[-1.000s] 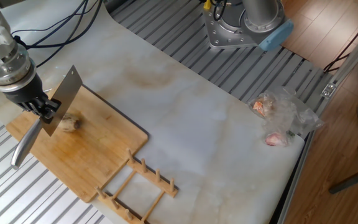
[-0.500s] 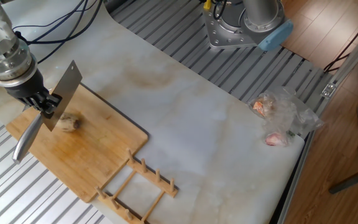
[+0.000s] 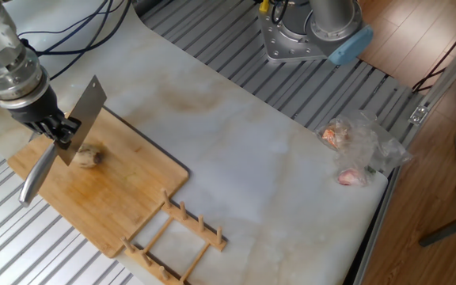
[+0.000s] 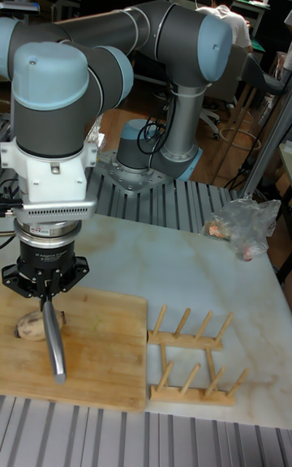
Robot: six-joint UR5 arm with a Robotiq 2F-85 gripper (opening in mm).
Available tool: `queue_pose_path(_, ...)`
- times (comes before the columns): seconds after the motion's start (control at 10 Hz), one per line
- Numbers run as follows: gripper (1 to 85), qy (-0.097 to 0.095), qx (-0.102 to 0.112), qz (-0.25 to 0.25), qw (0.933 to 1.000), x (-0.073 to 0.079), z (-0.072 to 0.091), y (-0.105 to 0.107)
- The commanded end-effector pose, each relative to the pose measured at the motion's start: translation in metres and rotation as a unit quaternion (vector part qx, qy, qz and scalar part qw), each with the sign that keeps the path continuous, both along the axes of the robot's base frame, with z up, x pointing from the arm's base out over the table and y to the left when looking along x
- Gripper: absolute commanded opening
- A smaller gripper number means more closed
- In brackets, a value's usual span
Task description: Slice the lotus root
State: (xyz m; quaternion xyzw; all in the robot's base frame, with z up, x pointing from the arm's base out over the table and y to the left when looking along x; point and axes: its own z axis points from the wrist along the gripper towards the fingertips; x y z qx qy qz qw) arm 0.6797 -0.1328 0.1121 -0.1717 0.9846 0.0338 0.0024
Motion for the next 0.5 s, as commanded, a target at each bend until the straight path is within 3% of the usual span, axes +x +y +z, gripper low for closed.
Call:
queue_pose_path(0.0,1.3,0.002,0.003,0.0,1.0,-0.0051,0.0035,-0.0003)
queue_pose_path(0.4,1.3,-0.001,0.0,0.001,1.0,-0.0044,-0.0024,0.0001)
